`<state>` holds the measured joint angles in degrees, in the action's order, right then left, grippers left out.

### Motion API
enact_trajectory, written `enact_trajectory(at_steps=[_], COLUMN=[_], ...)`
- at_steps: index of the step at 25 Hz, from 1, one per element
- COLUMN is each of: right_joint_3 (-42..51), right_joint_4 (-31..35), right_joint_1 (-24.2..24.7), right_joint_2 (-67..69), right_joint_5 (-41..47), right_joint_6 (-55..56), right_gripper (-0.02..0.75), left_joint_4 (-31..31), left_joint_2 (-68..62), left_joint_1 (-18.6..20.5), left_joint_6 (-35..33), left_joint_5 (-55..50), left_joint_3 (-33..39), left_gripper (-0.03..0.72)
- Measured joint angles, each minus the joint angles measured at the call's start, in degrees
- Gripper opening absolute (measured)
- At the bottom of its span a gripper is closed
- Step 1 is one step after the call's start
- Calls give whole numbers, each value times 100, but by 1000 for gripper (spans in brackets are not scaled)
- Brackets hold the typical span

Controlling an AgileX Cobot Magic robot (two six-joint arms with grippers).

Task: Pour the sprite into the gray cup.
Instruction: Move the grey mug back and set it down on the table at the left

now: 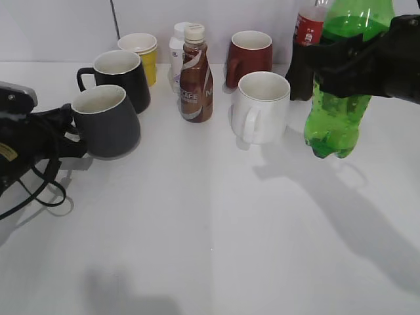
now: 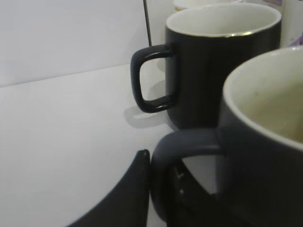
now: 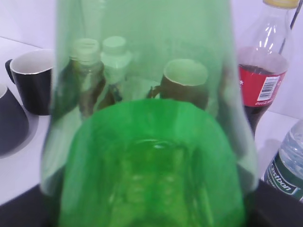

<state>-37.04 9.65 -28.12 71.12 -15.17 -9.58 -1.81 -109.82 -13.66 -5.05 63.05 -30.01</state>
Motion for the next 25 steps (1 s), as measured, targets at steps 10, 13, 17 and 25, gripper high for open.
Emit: enact_trajectory(at_steps=[10, 13, 17, 25], right_joint_3=[0, 0, 0, 30], right_joint_4=[0, 0, 0, 23], right_joint_1=[0, 0, 12, 797], right_joint_2=[0, 0, 0, 724], right_joint_5=[0, -5, -108, -1177], right_joint_6=[6, 6, 12, 37], right_gripper=[430, 430, 430, 430], left_joint_4=[310, 310, 315, 315], left_joint_2=[18, 70, 212, 997], left_joint_1=[6, 6, 6, 6], left_joint_6=[46, 46, 46, 58], left_joint_5=[444, 452, 458, 360], left_joint_3=[296, 395, 660, 1333], left_gripper=[188, 226, 257, 264])
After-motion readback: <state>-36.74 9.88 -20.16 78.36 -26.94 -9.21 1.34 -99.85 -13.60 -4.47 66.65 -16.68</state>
